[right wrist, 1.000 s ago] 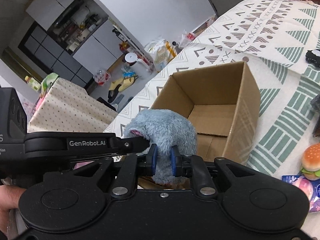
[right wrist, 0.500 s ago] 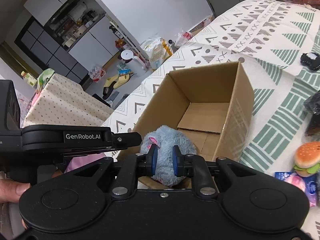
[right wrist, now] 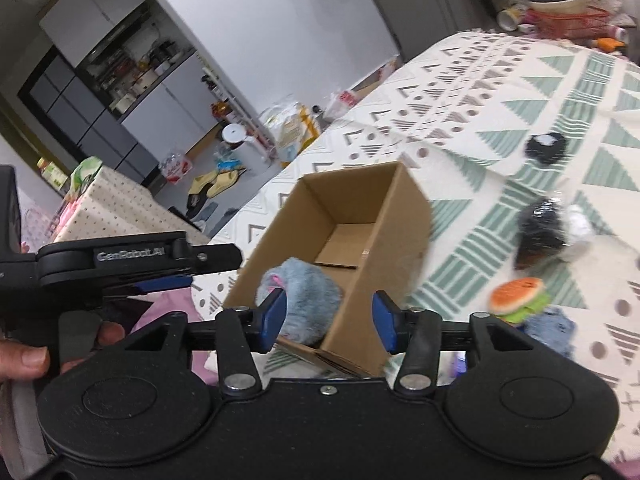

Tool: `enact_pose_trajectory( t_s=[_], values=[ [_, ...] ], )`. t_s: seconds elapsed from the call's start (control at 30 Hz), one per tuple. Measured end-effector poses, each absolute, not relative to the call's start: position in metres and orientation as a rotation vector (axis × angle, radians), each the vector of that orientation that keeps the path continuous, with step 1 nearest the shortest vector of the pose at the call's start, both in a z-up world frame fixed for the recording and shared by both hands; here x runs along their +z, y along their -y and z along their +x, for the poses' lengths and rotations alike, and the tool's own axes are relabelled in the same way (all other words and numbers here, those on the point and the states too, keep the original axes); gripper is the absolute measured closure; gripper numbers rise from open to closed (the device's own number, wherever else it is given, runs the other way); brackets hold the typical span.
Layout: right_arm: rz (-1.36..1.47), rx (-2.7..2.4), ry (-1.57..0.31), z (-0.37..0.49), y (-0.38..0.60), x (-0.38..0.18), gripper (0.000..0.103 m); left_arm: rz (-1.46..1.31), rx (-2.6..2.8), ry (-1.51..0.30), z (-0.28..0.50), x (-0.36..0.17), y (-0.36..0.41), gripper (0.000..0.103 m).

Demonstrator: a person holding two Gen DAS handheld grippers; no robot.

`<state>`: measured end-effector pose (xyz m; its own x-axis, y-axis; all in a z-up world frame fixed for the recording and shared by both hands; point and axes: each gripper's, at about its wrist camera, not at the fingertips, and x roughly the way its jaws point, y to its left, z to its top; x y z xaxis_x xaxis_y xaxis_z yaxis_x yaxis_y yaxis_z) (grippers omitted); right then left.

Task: Organize soft objects
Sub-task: 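Open the grippers to drop the grey plush into the box, withdraw, then grasp the burger plush with the left gripper while the right grasps the denim heart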

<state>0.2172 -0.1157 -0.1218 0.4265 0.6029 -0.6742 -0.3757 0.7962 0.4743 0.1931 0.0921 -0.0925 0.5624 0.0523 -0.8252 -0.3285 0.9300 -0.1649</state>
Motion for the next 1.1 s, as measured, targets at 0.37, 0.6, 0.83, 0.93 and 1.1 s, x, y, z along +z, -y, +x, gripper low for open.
enact_pose_trajectory(
  t_s=[0.37,0.6,0.83,0.93,1.1],
  values=[
    [0.325,0.507,-0.898,0.212,0.177,-0.109,0.040,-0.267,0.209,-0.925,0.182,-0.072,-0.046,0.031],
    [0.386,0.424,-0.901,0.212,0.215,-0.113,0.040,-0.239,0.188,-0.919,0.183,-0.067,-0.014,0.031],
    [0.478,0.342,-0.927,0.215,0.252,-0.127,0.040,-0.208,0.167,-0.918,0.191,-0.065,0.018,0.031],
    [0.516,0.318,-0.952,0.217,0.262,-0.138,0.040,-0.205,0.150,-0.926,0.194,-0.067,0.031,0.031],
    [0.594,0.274,-1.006,0.226,0.276,-0.160,0.041,-0.202,0.128,-0.935,0.201,-0.076,0.051,0.031]
  ],
)
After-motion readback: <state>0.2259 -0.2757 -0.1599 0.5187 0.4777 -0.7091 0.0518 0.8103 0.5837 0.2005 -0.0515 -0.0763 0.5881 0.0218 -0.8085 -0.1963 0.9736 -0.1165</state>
